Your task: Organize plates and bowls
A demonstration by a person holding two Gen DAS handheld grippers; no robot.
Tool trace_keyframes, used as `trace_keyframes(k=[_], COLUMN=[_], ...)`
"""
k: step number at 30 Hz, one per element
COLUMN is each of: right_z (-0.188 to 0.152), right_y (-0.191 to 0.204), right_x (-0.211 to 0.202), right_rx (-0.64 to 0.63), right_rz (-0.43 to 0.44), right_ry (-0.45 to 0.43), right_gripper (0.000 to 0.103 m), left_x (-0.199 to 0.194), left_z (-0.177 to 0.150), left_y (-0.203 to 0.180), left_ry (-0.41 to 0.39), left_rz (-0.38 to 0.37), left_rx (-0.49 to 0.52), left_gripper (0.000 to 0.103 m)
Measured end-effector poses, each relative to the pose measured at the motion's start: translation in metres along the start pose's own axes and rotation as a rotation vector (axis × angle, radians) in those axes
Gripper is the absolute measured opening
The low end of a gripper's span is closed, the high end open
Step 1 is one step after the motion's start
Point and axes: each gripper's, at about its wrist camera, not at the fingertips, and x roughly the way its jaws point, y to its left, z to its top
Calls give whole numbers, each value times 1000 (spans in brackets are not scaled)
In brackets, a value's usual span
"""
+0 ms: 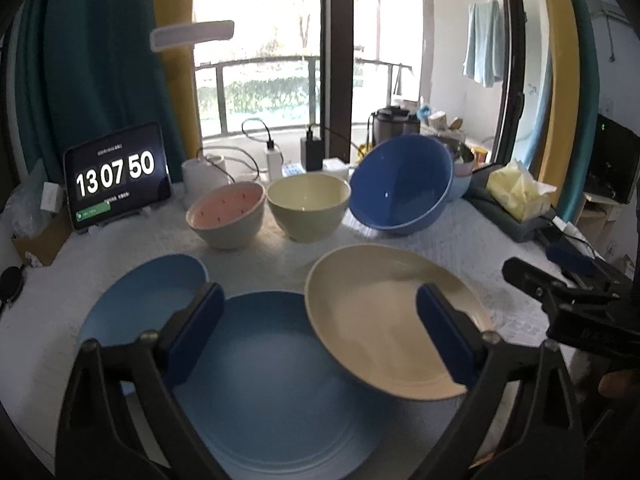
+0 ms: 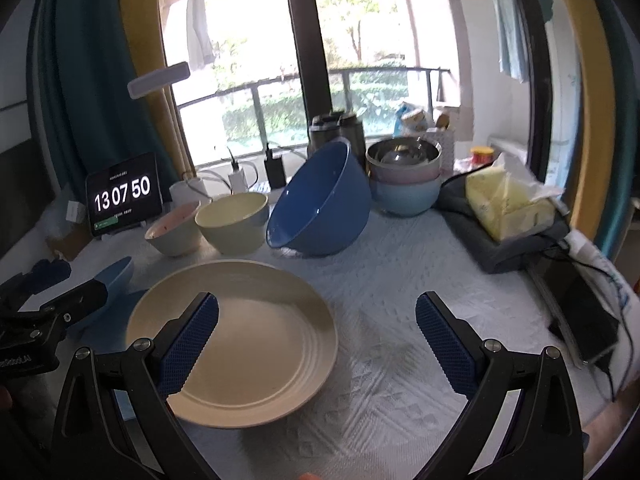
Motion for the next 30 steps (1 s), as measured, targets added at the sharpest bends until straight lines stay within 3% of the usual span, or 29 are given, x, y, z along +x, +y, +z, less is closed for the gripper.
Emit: trace_keyframes(k=[4, 6, 11, 14, 17, 21, 26, 30], right_z=[-4, -7, -12, -14, -16, -22, -24, -26], right_y=[-5, -9, -17, -19, -21, -21, -21, -19], right_x=[17, 28, 47, 53, 58, 65, 68, 75], right_rx=[-14, -26, 3, 8, 14, 32, 36, 26], right_rz=[47, 58, 97, 115, 119, 118, 98, 89], right_ry=[48, 103, 177, 197, 203, 227, 248, 295], right_gripper=[99, 89, 78, 73, 66, 48, 44, 30], left_x=[18, 25, 35, 42, 49, 58, 63, 62], left_z=[-5, -8, -13, -15, -16, -21, -24, -26], left_y=[-4, -6, -10, -10, -10, -7, -8, -10], left_ry=[62, 85, 124, 151, 174, 220, 241, 232], left_rz=[26, 38, 59, 61, 69, 70, 51, 37], left_rx=[-28, -40, -56, -67, -62, -66, -66, -55], left_gripper=[87, 83, 60, 51, 44, 41, 29, 28])
